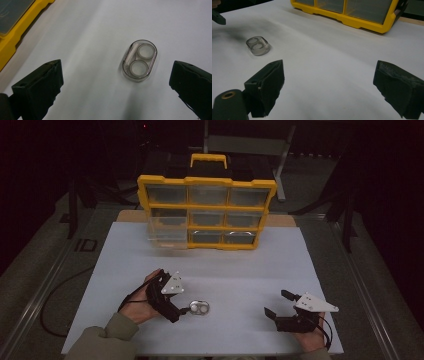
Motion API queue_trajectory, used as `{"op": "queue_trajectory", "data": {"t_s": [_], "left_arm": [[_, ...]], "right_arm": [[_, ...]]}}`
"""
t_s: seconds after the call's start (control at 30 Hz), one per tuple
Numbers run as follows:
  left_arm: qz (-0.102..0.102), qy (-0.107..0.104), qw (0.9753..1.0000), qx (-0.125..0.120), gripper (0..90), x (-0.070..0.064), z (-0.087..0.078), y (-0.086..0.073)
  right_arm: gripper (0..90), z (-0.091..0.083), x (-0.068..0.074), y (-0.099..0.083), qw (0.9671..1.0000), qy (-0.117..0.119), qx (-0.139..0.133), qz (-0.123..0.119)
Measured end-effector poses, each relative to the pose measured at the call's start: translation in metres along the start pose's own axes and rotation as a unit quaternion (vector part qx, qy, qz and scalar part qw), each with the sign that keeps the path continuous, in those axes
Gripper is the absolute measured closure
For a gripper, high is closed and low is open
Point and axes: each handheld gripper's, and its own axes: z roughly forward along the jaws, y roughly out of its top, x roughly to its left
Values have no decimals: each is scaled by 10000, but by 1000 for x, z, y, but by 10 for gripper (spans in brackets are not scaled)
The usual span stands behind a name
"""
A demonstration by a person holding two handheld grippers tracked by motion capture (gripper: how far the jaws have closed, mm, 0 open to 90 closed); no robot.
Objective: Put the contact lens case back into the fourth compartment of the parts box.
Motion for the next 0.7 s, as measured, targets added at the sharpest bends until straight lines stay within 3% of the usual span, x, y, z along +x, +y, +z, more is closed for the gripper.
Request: {"op": "queue_trajectory", "data": {"t_s": [0.7], "left_arm": [[172, -295, 9986, 392, 2, -3, 19, 9]], "right_arm": [[95, 0, 0, 0, 10000, -4, 4, -21]]}}
